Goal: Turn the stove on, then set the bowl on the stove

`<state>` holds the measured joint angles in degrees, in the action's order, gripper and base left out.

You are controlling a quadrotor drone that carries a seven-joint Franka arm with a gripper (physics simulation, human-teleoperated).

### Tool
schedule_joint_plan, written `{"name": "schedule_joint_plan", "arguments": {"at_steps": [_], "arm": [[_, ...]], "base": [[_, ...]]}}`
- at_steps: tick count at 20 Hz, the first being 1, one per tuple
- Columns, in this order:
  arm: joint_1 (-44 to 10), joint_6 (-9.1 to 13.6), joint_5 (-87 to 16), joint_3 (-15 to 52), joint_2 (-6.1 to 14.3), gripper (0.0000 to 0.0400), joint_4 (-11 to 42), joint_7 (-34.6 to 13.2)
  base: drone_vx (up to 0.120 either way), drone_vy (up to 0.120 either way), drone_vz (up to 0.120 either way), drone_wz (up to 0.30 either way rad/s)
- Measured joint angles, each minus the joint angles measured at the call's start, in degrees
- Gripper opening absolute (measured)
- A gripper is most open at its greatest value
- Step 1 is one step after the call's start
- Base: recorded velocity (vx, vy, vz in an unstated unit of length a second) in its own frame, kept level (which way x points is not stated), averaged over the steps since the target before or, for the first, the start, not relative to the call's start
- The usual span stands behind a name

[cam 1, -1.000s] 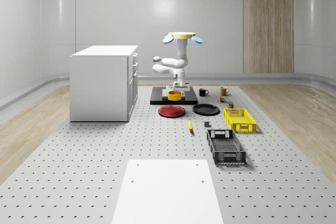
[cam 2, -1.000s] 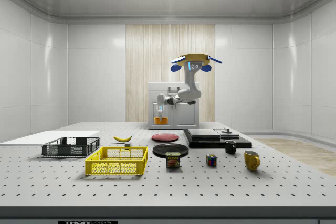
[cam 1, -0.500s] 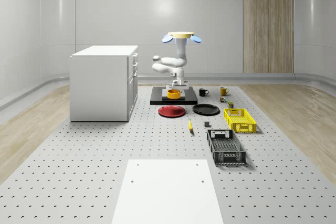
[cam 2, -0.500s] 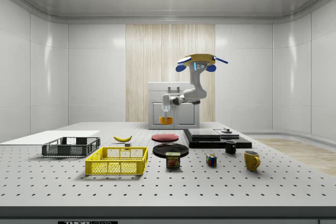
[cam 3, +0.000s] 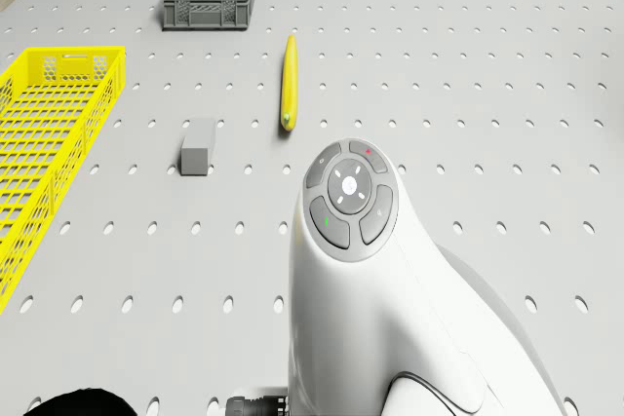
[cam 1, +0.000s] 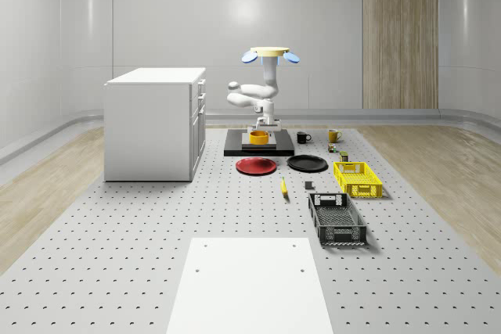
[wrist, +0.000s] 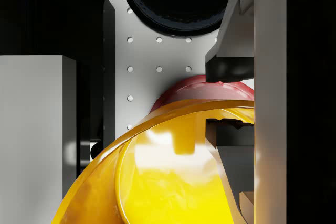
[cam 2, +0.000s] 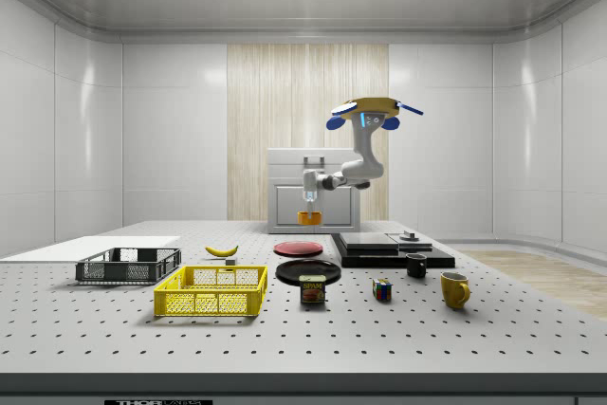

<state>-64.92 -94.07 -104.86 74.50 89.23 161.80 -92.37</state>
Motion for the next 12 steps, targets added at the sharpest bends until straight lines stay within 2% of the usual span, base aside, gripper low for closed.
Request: {"name": "schedule_joint_plan", "arguments": {"at_steps": [12], "arm": [[0.0, -0.1, 0.0, 0.0, 0.1, 0.0100, 0.0, 0.0]], "base": [[-0.120, 0.000, 0.000, 0.000]]}}
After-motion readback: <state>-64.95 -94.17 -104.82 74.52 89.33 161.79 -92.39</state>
